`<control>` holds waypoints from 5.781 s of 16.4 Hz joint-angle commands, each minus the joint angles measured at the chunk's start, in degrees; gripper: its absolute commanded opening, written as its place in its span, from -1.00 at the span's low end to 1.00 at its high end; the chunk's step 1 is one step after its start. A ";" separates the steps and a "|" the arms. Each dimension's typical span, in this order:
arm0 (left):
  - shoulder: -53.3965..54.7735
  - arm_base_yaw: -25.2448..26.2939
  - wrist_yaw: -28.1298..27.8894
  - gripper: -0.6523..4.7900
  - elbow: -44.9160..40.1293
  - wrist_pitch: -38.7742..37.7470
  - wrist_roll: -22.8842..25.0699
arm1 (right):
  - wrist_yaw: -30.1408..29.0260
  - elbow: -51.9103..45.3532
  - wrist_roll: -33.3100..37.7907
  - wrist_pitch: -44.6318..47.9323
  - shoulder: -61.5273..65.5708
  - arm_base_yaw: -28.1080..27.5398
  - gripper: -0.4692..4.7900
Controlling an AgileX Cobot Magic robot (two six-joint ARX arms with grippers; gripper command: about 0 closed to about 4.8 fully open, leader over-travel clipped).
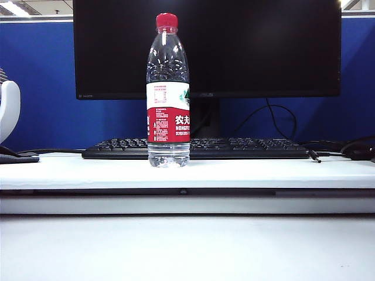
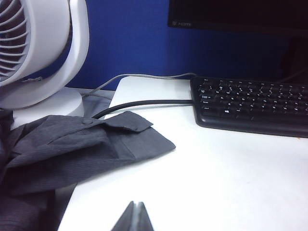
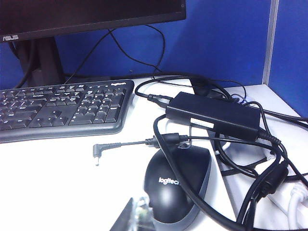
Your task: Unscrew the cap from the plastic bottle on the table.
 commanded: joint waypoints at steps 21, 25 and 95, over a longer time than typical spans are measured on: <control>51.23 -47.47 10.10 -0.78 46.93 29.73 -8.96 | -9.09 -0.28 6.25 12.13 -0.09 0.13 -0.74; 57.64 -70.55 -39.91 -0.78 48.81 24.98 15.91 | -9.05 -0.26 6.23 12.96 -0.09 0.07 -0.74; 102.68 -40.63 11.30 -0.78 40.09 59.49 -1.53 | -28.70 1.92 16.61 11.45 -0.09 0.24 -0.22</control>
